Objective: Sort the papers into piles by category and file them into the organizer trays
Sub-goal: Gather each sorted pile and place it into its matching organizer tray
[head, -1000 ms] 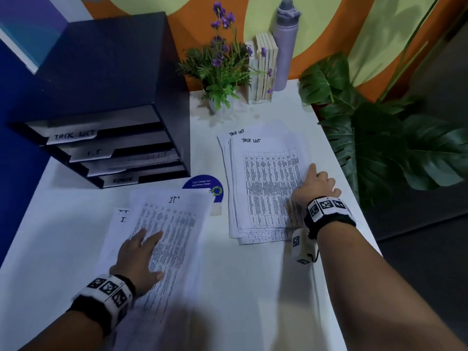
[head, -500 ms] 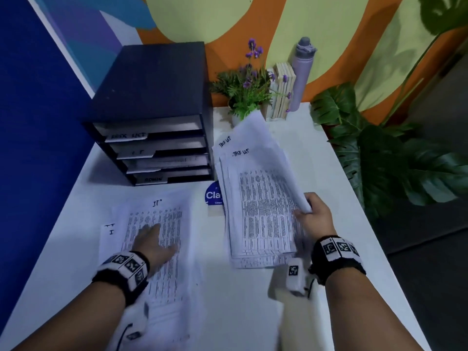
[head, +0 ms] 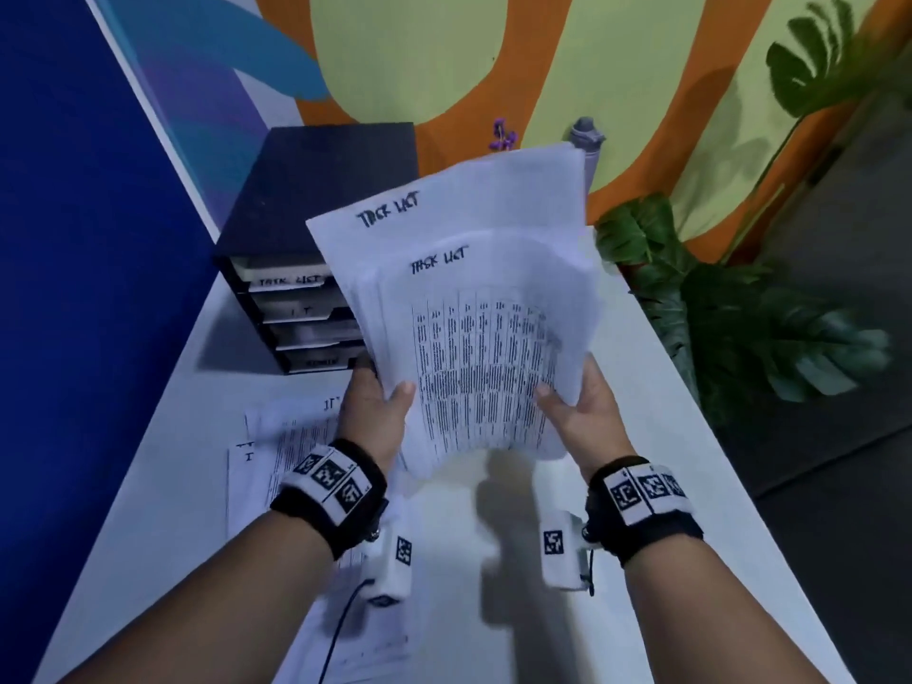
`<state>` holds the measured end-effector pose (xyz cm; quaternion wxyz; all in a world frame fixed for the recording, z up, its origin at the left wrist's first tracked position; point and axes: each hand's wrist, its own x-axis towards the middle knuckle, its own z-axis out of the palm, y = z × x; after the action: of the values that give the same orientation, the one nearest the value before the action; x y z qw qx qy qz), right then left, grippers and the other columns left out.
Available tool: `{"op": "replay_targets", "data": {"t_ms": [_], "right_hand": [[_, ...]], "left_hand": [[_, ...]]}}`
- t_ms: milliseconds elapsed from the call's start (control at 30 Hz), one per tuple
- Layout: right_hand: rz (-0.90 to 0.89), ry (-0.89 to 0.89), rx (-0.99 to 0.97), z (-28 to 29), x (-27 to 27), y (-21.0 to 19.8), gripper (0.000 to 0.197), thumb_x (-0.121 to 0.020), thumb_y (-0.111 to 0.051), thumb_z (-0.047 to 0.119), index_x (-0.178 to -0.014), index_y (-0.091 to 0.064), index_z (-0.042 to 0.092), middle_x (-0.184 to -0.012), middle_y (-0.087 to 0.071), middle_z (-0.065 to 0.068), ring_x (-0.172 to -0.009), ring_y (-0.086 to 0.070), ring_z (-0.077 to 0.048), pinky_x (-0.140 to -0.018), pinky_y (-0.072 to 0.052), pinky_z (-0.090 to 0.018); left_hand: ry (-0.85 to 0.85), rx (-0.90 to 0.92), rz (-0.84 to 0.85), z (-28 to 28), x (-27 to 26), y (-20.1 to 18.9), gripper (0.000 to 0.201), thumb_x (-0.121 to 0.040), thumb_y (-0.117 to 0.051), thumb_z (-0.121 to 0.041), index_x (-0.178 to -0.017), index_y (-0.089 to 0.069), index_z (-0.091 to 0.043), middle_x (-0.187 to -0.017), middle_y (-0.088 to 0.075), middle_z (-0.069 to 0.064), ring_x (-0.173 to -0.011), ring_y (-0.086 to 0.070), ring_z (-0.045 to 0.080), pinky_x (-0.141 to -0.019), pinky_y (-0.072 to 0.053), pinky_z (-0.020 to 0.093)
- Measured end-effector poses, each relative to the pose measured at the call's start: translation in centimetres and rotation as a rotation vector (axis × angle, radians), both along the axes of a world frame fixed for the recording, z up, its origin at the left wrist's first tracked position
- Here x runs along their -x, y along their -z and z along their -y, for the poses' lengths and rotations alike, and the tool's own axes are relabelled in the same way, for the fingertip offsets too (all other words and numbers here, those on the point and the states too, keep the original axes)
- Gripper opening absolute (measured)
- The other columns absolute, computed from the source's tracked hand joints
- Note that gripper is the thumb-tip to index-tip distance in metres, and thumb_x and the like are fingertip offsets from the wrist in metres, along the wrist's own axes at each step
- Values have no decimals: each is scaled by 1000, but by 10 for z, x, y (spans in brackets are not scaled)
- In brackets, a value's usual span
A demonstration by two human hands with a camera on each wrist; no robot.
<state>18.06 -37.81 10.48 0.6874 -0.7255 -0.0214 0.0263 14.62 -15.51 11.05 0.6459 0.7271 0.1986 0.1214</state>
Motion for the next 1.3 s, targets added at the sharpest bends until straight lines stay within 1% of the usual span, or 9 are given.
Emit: {"op": "replay_targets", "data": {"t_ms": [133,267,433,567,667,767,867,1067,1300], "right_hand": [[-38,84,-151,3,3,-5,60,-80,-75,16,-133,-47,20,-132,-59,-5,-123,-57,-20,-102,-47,-44],[24,55,-161,5,12,-6,46,-81,-67,6,-112,-51,36,-118,-61,-7,-106,-60,-18,-96,-48,-44],[67,121,-175,0,12,-13,46,-81,-64,0,-108,-50,36,-105,-62,-5,-96,-62,-20,-92,-49,-54],[282,138,-156,7,12,-24,72,-79,-59,2,-129,-39,49,-119,-48,-8,-102,-55,-21,-95,-46,-47],[481,100,60,7,6,-35,72,-81,-54,-4,-139,-40,35,-125,-47,-5,-115,-53,-25,-97,-45,-38],[595,83,206,3,5,-46,45,-78,-52,-14,-112,-65,13,-108,-55,-3,-107,-56,-12,-92,-42,-22],[640,96,180,-2,16,-51,29,-70,-51,-18,-86,-65,1,-90,-61,-10,-89,-60,-20,-78,-44,-25],[519,201,-3,-10,47,-37,63,-67,-57,-10,-120,-45,22,-119,-54,-13,-108,-55,-23,-91,-44,-28],[136,217,-146,-4,44,-12,74,-81,-58,-16,-136,-37,29,-104,-44,7,-79,-55,1,-78,-48,-21]], "left_hand": [[142,39,17,-1,16,-2,50,-90,-63,-13,-118,-46,-51,-122,-63,-12,-113,-60,10,-101,-46,38],[157,22,-70,5,22,7,64,-83,-68,-37,-139,-37,-37,-136,-56,-8,-125,-52,15,-108,-40,45],[82,34,-17,16,16,-8,32,-94,-59,-17,-105,-52,-46,-107,-64,-17,-102,-59,2,-101,-46,39],[92,94,79,14,18,-17,34,-87,-69,-23,-108,-49,-42,-112,-64,-13,-103,-61,1,-99,-46,28],[38,81,152,19,14,-29,24,-87,-65,-39,-102,-45,-38,-103,-60,-11,-89,-60,-6,-83,-47,17],[-95,36,162,29,4,-47,23,-86,-60,-51,-95,-44,-37,-105,-59,-1,-94,-56,12,-72,-39,19],[-191,125,113,35,-11,-58,35,-84,-61,-55,-96,-44,-26,-95,-54,-8,-84,-50,4,-67,-36,22],[-256,146,106,38,-20,-65,10,-88,-58,-24,-85,-49,-21,-65,-44,-9,-40,-38,-3,-53,-32,26],[-80,64,228,33,-8,-55,8,-96,-52,-25,-103,-50,-28,-94,-52,-19,-72,-49,-22,-81,-42,16]]}}
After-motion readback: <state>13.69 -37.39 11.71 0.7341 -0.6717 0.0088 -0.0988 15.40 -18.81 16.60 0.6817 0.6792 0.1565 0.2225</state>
